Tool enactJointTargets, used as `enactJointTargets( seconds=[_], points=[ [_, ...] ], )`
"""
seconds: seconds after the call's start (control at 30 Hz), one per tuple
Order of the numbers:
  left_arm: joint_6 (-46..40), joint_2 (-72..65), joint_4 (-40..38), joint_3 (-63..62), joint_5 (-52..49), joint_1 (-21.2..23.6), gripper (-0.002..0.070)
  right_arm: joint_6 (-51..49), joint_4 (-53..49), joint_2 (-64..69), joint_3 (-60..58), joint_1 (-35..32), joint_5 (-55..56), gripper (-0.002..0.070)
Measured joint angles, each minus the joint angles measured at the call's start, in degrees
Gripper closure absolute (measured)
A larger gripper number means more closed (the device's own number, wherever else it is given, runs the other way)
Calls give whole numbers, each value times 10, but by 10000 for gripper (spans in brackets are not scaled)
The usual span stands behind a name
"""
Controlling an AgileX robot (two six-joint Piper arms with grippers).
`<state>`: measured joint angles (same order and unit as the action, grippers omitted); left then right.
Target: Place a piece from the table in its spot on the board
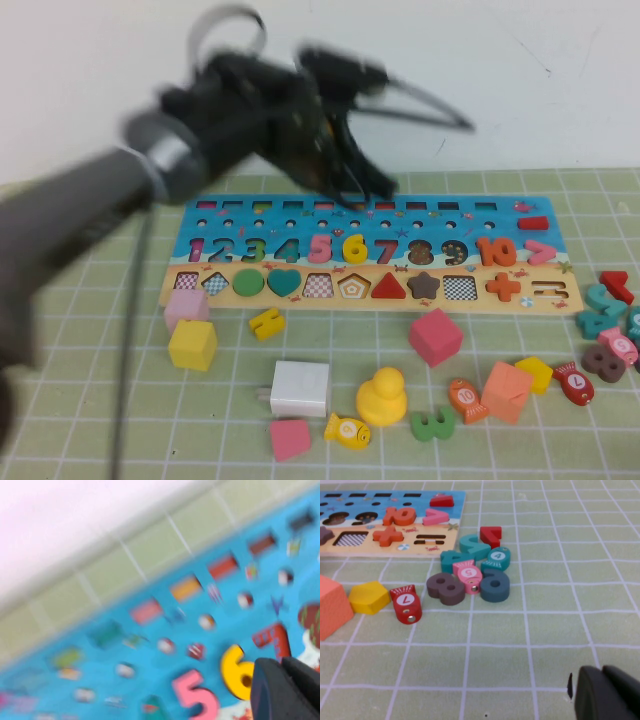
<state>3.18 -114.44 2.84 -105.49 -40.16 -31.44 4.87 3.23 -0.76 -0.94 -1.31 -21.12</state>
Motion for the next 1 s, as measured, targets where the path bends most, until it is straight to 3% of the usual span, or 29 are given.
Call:
enactJointTargets(
  seconds=[0.4,0.73,1.0],
  points=[
    [49,297,183,29,-54,0,676,0,0,0,0,0,0,679],
    [182,608,261,397,97,0,676,0,0,0,0,0,0,679],
    [224,712,244,611,127,0,677,0,0,0,0,0,0,679]
  ],
)
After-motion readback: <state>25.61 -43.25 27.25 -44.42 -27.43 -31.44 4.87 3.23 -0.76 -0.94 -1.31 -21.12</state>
